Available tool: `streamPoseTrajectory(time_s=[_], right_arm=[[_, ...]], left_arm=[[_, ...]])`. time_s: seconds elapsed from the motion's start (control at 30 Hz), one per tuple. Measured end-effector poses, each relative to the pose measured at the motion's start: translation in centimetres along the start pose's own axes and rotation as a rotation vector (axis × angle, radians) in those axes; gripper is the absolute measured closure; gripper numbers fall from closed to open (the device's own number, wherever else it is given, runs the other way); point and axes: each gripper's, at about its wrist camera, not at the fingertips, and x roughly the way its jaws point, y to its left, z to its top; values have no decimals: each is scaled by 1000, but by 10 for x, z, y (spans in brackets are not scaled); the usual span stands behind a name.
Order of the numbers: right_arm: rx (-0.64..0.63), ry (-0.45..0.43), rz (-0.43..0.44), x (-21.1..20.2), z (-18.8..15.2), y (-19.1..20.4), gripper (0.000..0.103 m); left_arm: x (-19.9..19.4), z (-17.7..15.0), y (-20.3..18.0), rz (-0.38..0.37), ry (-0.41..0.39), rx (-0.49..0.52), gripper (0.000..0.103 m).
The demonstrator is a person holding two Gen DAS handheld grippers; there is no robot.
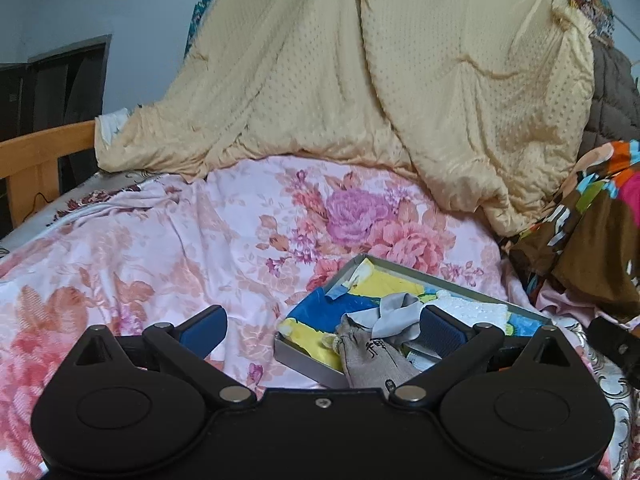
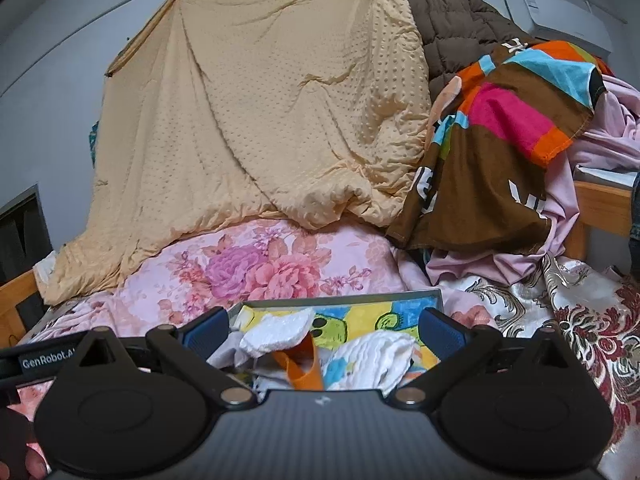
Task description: Organize soft objects
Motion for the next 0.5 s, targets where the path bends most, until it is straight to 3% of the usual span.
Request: streamPoseTrajectory(time_s=[0.3, 0.5], right_arm=[[42, 6, 33, -40, -11, 10, 0], [-5, 14, 52, -63, -21, 30, 0]], left_arm=[[-49, -20, 18, 22, -30, 27, 1], [-87, -33, 42, 23, -34, 17, 1]])
